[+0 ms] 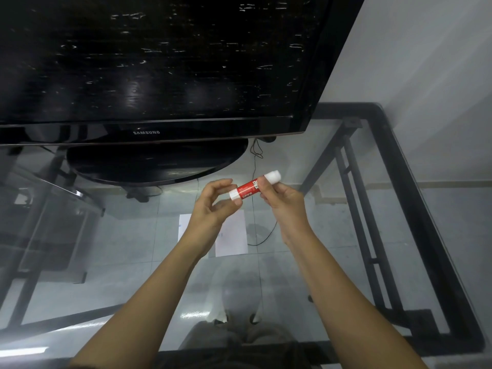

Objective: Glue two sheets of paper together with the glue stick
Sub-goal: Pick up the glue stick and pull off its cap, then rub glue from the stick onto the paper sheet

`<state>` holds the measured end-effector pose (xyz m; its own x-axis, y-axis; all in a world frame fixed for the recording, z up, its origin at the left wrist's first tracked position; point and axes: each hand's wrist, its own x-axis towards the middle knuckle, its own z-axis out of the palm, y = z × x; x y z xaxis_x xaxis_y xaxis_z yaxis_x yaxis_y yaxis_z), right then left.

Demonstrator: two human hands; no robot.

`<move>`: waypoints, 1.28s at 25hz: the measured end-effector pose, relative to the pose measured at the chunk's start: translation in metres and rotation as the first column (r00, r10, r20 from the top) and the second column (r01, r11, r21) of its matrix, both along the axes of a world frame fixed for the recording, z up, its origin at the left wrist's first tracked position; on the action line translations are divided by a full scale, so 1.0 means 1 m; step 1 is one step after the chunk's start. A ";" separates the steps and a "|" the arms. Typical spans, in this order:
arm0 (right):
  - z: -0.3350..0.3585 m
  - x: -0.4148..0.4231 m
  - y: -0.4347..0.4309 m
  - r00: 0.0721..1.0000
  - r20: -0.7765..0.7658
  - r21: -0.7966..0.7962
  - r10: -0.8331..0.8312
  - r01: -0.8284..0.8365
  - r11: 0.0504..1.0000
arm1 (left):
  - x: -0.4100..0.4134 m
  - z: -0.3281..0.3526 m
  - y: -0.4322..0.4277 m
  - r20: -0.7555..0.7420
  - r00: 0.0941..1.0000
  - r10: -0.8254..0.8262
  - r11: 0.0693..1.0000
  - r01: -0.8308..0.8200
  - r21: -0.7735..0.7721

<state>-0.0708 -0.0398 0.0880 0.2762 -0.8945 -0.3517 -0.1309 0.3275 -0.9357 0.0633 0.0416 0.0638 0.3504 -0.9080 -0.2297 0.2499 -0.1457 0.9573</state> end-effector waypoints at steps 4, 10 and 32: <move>0.001 0.000 0.000 1.000 0.000 -0.009 0.015 -0.015 1.000 | 0.000 0.000 0.000 0.070 0.998 0.000 1.000 -0.001 0.009; -0.003 0.003 0.000 0.996 -0.025 -0.022 0.082 -0.082 0.996 | 0.006 -0.007 0.004 0.097 0.995 0.002 0.999 0.003 -0.046; -0.106 -0.067 0.038 0.208 -0.874 -0.004 0.439 -0.906 0.423 | 0.033 -0.032 0.040 -0.222 0.955 0.196 0.979 -0.178 0.100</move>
